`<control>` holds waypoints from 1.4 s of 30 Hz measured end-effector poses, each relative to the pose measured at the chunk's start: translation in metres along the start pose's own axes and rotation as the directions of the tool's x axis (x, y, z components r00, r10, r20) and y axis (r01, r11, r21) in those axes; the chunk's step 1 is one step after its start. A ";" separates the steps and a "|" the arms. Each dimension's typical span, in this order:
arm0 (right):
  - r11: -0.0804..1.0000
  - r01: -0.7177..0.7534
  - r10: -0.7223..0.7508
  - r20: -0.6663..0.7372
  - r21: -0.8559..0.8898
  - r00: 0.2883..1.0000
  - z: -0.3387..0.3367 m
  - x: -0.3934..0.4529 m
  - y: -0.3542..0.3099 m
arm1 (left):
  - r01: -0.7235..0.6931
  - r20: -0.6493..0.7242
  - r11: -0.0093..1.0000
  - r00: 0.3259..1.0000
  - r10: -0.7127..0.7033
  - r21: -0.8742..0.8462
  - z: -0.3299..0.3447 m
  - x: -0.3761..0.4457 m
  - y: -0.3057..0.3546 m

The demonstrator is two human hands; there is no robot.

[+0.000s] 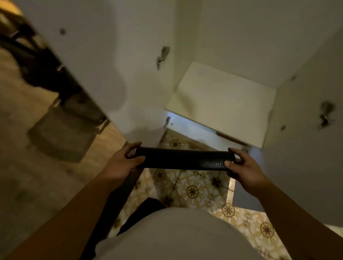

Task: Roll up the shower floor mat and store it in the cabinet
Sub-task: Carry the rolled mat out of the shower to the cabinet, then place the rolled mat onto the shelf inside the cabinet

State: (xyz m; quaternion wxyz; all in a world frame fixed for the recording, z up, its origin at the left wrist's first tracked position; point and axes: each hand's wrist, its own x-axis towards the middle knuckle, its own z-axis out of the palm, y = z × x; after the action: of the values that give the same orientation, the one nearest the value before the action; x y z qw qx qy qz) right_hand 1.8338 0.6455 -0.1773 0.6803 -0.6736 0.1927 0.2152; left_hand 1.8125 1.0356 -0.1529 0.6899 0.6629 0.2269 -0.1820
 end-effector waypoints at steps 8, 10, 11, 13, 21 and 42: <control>0.978 0.035 0.020 -0.262 0.204 0.965 0.000 -0.012 0.008 | 0.044 0.282 0.990 0.956 -0.080 0.132 0.015 0.099 0.054; 0.972 0.041 0.029 -0.296 0.230 0.955 -0.002 -0.014 0.012 | 0.047 0.314 0.987 0.945 -0.094 0.153 0.025 0.113 0.059; 0.970 0.043 0.034 -0.306 0.239 0.951 -0.003 -0.014 0.013 | 0.051 0.328 0.986 0.939 -0.101 0.157 0.029 0.118 0.061; 0.964 0.046 0.046 -0.332 0.263 0.942 -0.007 -0.012 0.015 | 0.061 0.325 0.987 0.940 -0.108 0.151 0.038 0.128 0.063; 0.957 -0.005 0.105 -0.330 0.291 0.938 -0.036 0.022 0.022 | 0.131 0.231 0.977 0.958 -0.168 0.166 0.072 0.158 0.050; 0.969 -0.177 0.234 -0.413 0.172 0.880 -0.089 0.398 0.271 | 0.251 0.124 0.947 0.952 -0.278 0.198 0.126 0.510 -0.224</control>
State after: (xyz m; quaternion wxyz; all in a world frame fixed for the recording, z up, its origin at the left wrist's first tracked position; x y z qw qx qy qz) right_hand 2.0181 0.5700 -0.6251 0.6362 -0.6347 0.4220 0.1195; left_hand 2.1217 0.9227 -0.6198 0.6115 0.6703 0.2439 -0.3424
